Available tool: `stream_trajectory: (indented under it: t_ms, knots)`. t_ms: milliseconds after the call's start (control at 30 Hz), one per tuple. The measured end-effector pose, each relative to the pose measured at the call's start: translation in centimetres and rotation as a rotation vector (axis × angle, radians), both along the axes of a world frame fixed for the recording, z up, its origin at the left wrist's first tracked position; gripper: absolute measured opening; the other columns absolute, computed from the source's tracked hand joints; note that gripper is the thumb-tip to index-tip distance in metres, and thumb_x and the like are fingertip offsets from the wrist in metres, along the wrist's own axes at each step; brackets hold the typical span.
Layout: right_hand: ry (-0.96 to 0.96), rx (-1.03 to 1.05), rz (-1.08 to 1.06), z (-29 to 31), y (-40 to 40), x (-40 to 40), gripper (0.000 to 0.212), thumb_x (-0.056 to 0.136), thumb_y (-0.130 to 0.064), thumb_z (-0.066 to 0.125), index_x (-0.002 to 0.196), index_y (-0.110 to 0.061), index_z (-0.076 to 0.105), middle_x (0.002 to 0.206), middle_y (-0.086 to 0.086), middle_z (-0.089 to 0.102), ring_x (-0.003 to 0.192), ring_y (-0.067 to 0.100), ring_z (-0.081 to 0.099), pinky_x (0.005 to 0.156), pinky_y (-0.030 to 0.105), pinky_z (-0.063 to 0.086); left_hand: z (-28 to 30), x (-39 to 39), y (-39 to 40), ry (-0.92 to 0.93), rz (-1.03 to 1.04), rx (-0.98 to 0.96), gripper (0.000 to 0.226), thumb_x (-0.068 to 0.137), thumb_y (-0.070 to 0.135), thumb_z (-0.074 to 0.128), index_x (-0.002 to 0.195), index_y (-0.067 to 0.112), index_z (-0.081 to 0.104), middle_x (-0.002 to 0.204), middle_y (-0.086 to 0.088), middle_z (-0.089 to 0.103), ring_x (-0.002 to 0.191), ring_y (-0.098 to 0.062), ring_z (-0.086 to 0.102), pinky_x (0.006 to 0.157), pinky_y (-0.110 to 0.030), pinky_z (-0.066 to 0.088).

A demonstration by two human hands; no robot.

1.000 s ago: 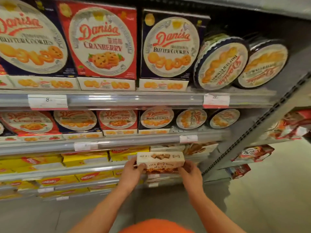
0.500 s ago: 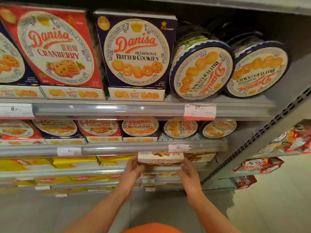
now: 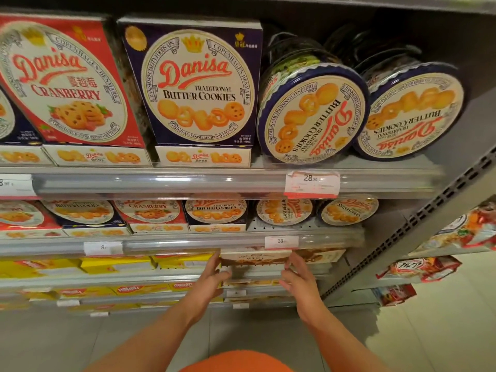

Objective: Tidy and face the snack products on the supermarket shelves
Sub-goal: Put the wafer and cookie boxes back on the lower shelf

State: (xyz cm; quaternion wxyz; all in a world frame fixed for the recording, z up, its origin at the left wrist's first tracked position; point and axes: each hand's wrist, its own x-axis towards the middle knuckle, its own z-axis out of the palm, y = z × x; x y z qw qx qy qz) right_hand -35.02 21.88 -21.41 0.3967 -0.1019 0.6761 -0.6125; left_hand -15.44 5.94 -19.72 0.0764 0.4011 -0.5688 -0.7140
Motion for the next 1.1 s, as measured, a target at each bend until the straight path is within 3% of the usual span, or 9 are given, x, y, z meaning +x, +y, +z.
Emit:
stream_trajectory:
  t_ms: [167, 367, 467, 567, 700, 867, 1000, 1100]
  knots:
    - [-0.027, -0.038, -0.026, 0.4, -0.3, -0.5, 0.059, 0.097, -0.005, 0.061, 0.144, -0.037, 0.045, 0.142, -0.014, 0.049, 0.122, 0.002, 0.053, 0.086, 0.025, 0.053, 0.2, -0.9, -0.2, 0.024, 0.005, 0.007, 0.064, 0.100, 0.029, 0.057, 0.153, 0.043, 0.025, 0.159, 0.014, 0.030, 0.134, -0.014, 0.040, 0.113, -0.048, 0.037]
    - [-0.079, -0.033, -0.028, 0.5, -1.0, -1.0, 0.065, 0.097, -0.005, 0.063, 0.153, -0.030, 0.039, 0.151, -0.010, 0.041, 0.128, 0.014, 0.052, 0.103, 0.043, 0.052, -0.8, -1.4, -0.2, -0.008, -0.021, -0.015, 0.065, 0.093, 0.030, 0.063, 0.145, 0.048, 0.028, 0.153, 0.017, 0.031, 0.130, -0.011, 0.040, 0.109, -0.045, 0.038]
    - [-0.114, -0.035, -0.031, 0.4, -1.5, -1.4, 0.063, 0.097, -0.001, 0.060, 0.151, -0.027, 0.040, 0.152, -0.008, 0.040, 0.122, 0.010, 0.057, 0.099, 0.041, 0.055, -0.8, -1.6, -0.6, -0.037, -0.008, -0.043, 0.066, 0.097, 0.025, 0.061, 0.150, 0.044, 0.027, 0.155, 0.015, 0.028, 0.144, -0.014, 0.030, 0.114, -0.046, 0.036]
    - [-0.095, -0.025, -0.010, 0.1, -1.5, -1.3, 0.063, 0.098, -0.003, 0.061, 0.150, -0.031, 0.041, 0.152, -0.010, 0.041, 0.121, 0.008, 0.055, 0.101, 0.043, 0.053, -0.6, -1.9, -0.9, -0.028, 0.025, -0.052, 0.058, 0.098, 0.024, 0.060, 0.140, 0.052, 0.030, 0.146, 0.016, 0.035, 0.130, -0.010, 0.037, 0.108, -0.041, 0.038]
    - [-0.100, -0.034, 0.010, -0.1, -1.3, -0.9, 0.060, 0.098, -0.002, 0.059, 0.142, -0.039, 0.042, 0.149, -0.014, 0.041, 0.133, 0.019, 0.052, 0.105, 0.050, 0.049, -0.5, -2.3, -1.2, -0.054, 0.021, -0.066, 0.060, 0.097, 0.023, 0.062, 0.136, 0.054, 0.030, 0.136, 0.017, 0.038, 0.122, -0.010, 0.040, 0.100, -0.036, 0.039]
    - [-0.123, -0.023, -0.022, 0.4, -1.9, -1.5, 0.062, 0.096, -0.002, 0.062, 0.148, -0.030, 0.042, 0.147, -0.010, 0.046, 0.132, 0.017, 0.051, 0.097, 0.042, 0.054, -0.1, -2.1, -1.6, -0.080, -0.001, -0.072, 0.062, 0.096, 0.027, 0.063, 0.140, 0.055, 0.029, 0.139, 0.017, 0.038, 0.121, -0.007, 0.044, 0.098, -0.037, 0.042]
    - [-0.103, 0.003, -0.013, 1.0, -1.6, -1.5, 0.065, 0.095, -0.001, 0.063, 0.151, -0.025, 0.041, 0.146, -0.005, 0.047, 0.131, 0.020, 0.051, 0.102, 0.046, 0.053, 0.2, -1.2, -1.4, -0.171, 0.040, -0.203, 0.065, 0.098, 0.028, 0.062, 0.153, 0.037, 0.030, 0.152, 0.008, 0.039, 0.142, -0.021, 0.039, 0.114, -0.047, 0.039]
    - [0.030, 0.124, -0.007, 1.2, -0.7, -0.7, 0.050, 0.095, -0.003, 0.060, 0.140, -0.024, 0.051, 0.138, 0.001, 0.056, 0.123, 0.023, 0.058, 0.103, 0.048, 0.052, 0.9, 0.8, -1.6, -0.239, 0.057, -0.368, 0.042, 0.099, 0.020, 0.059, 0.139, 0.029, 0.051, 0.143, 0.003, 0.054, 0.123, -0.020, 0.058, 0.107, -0.041, 0.047]
